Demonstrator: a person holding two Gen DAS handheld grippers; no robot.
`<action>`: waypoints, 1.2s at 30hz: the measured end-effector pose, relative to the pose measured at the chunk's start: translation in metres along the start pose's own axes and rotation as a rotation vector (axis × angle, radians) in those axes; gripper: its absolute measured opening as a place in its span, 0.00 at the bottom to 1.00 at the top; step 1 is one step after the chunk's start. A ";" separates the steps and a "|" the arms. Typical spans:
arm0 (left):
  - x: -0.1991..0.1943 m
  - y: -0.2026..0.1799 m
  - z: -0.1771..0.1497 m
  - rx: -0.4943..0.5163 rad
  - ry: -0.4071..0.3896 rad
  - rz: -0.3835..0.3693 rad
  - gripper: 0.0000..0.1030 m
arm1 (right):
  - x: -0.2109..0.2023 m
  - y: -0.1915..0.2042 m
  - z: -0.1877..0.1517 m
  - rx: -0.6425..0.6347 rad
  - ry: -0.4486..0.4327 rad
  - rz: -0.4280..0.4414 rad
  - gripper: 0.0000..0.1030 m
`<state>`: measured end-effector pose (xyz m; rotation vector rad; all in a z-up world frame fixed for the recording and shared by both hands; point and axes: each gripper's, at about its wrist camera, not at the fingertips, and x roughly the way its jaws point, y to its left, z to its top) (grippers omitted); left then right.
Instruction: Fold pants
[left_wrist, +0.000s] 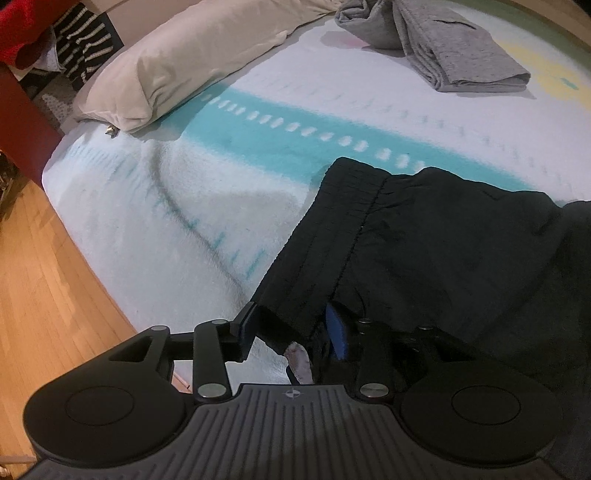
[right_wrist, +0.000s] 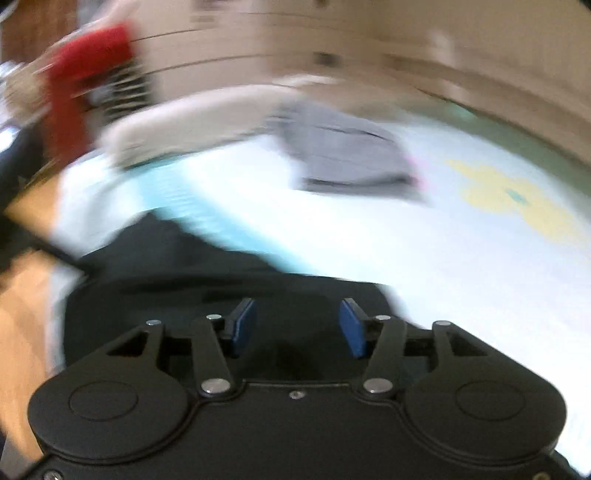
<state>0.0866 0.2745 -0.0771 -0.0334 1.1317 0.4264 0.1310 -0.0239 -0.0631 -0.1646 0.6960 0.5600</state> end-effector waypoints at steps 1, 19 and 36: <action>0.000 0.000 0.000 0.001 -0.001 0.002 0.39 | 0.008 -0.009 0.001 0.011 0.013 -0.023 0.57; -0.014 0.001 0.003 -0.109 -0.003 0.066 0.39 | 0.009 -0.060 -0.018 0.197 0.032 -0.137 0.19; -0.140 -0.220 -0.037 0.299 -0.190 -0.298 0.39 | -0.215 -0.205 -0.129 0.355 0.120 -0.465 0.57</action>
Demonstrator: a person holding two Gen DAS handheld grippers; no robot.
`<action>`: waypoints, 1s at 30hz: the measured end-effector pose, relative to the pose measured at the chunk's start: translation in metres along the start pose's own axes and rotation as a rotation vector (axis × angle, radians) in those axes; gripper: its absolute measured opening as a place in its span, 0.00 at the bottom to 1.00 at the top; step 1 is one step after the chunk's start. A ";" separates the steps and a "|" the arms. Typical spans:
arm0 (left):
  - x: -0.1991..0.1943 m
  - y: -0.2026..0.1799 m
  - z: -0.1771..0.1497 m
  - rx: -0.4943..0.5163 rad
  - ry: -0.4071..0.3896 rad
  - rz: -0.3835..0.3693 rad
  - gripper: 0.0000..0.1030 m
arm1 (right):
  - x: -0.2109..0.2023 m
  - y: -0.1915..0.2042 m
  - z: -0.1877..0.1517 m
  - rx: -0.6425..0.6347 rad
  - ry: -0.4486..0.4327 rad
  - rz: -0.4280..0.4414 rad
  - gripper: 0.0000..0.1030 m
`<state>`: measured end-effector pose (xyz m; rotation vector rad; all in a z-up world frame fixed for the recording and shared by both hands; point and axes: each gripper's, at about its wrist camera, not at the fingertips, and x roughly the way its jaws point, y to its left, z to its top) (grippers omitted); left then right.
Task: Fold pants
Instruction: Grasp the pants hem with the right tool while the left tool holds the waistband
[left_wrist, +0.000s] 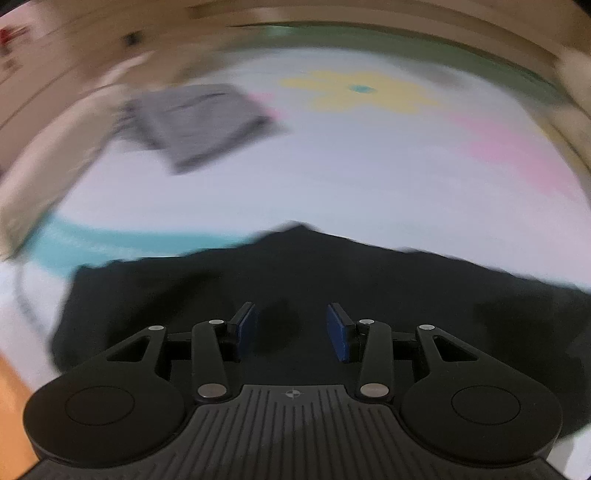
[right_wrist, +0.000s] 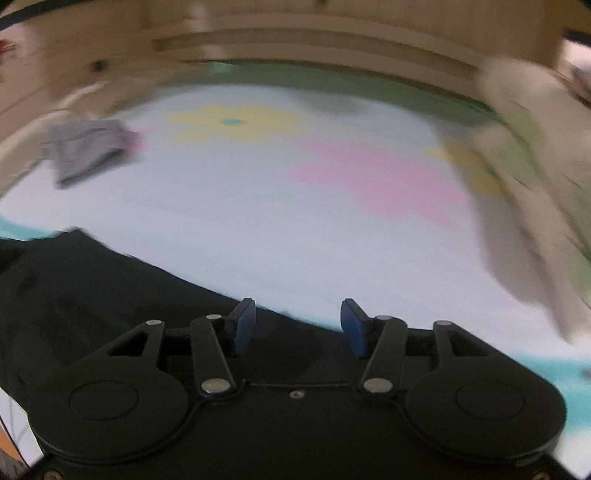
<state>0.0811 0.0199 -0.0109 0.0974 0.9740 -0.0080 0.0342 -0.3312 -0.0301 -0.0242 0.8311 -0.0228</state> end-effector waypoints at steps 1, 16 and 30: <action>0.001 -0.016 -0.002 0.031 0.008 -0.025 0.39 | -0.004 -0.019 -0.008 0.014 0.014 -0.032 0.57; 0.037 -0.123 -0.051 0.332 0.149 -0.060 0.39 | -0.001 -0.207 -0.109 0.497 0.185 -0.128 0.72; 0.045 -0.124 -0.051 0.351 0.157 -0.044 0.40 | 0.003 -0.222 -0.124 0.741 0.194 0.081 0.22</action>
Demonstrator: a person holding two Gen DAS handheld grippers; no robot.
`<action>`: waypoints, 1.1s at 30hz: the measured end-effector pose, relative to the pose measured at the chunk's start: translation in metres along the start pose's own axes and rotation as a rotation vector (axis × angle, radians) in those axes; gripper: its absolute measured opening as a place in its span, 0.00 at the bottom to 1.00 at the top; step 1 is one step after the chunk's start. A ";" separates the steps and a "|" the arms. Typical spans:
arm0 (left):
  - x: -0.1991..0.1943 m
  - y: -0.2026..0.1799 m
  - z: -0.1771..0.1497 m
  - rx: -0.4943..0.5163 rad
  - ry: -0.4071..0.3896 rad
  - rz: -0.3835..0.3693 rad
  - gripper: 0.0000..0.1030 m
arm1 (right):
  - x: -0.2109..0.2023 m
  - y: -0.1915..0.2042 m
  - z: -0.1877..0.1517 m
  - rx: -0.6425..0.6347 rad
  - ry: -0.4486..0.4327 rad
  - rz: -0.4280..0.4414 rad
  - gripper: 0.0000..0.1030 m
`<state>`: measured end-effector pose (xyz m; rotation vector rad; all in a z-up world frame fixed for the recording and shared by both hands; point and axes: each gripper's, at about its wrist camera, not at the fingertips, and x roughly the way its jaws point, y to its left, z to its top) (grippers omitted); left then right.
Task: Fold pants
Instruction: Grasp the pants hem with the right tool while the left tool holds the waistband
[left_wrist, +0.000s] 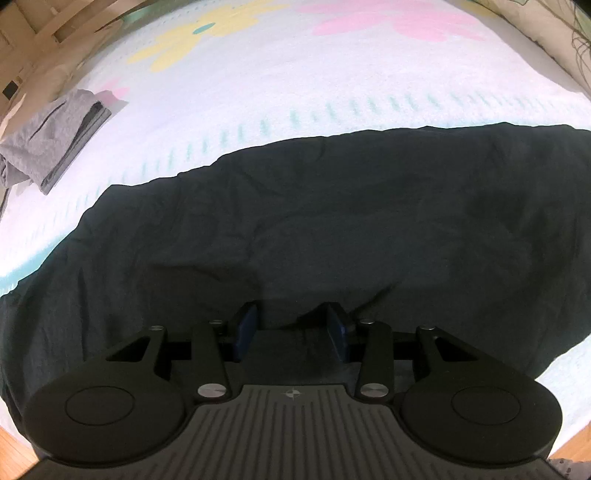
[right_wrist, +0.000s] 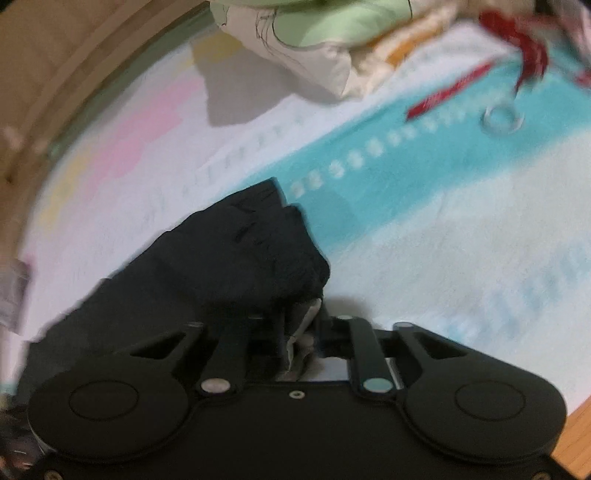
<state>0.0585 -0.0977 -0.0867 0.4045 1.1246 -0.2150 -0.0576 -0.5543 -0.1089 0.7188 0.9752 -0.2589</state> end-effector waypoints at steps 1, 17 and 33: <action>0.000 0.000 0.000 0.001 -0.001 0.000 0.40 | -0.004 0.007 0.000 -0.047 -0.017 -0.029 0.21; -0.008 -0.007 0.002 0.028 -0.027 -0.027 0.40 | -0.024 0.014 -0.006 -0.025 -0.068 -0.079 0.82; -0.014 -0.031 0.018 0.037 -0.052 -0.098 0.40 | -0.008 0.037 -0.013 -0.019 -0.057 0.093 0.16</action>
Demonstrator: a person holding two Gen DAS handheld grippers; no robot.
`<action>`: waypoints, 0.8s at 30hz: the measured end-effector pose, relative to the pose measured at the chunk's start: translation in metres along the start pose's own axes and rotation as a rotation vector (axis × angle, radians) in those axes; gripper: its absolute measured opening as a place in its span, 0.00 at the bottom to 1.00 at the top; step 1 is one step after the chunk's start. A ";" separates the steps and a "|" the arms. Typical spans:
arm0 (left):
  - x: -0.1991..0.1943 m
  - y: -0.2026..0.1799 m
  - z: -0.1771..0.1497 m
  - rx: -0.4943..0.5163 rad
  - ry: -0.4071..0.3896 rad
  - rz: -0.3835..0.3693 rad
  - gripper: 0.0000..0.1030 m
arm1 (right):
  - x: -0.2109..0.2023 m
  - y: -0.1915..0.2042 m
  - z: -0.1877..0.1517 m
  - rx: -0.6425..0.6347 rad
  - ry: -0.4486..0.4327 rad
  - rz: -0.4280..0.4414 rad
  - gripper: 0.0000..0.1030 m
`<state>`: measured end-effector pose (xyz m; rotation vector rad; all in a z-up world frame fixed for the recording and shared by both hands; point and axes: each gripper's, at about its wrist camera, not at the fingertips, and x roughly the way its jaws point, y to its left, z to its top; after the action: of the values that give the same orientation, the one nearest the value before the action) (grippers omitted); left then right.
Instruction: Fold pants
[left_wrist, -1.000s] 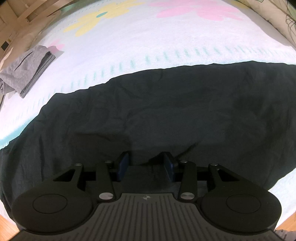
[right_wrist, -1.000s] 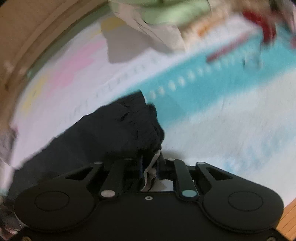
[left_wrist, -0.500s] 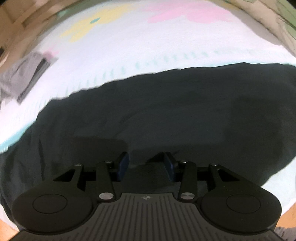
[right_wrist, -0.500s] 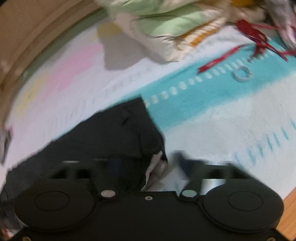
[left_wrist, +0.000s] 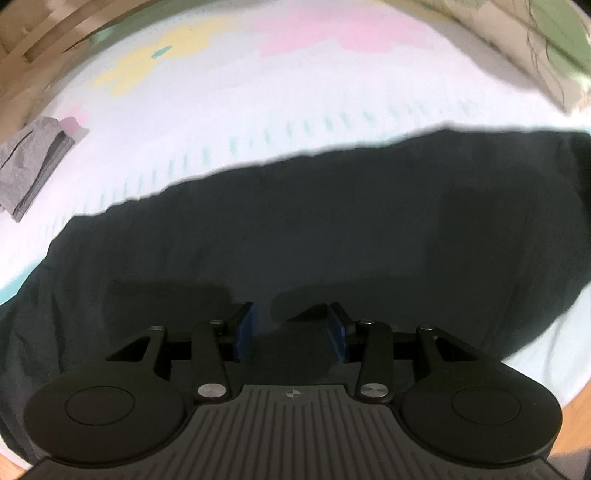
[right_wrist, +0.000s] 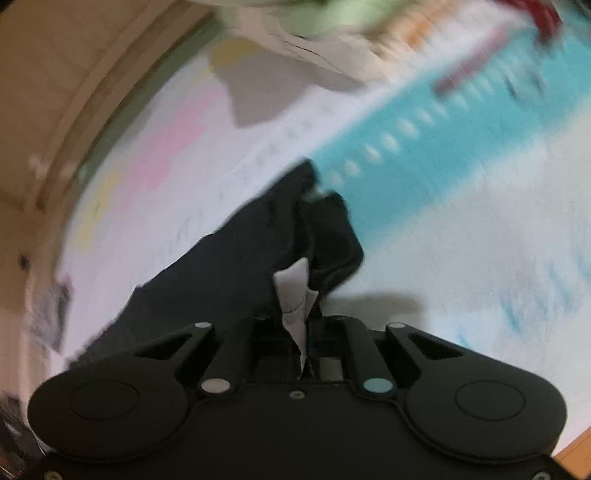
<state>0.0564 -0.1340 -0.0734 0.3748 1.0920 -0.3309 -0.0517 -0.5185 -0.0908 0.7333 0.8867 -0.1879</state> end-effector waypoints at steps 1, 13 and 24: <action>-0.002 -0.003 0.006 -0.012 -0.011 -0.008 0.40 | -0.006 0.007 0.001 -0.015 -0.019 0.013 0.16; 0.024 -0.049 0.052 -0.083 -0.018 0.005 0.40 | -0.054 0.040 0.014 -0.037 -0.159 0.087 0.15; 0.041 -0.072 0.048 -0.017 0.002 0.072 0.39 | -0.060 0.060 0.014 -0.095 -0.187 0.128 0.15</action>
<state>0.0799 -0.2230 -0.1003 0.3980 1.0798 -0.2572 -0.0545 -0.4914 -0.0096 0.6695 0.6637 -0.0979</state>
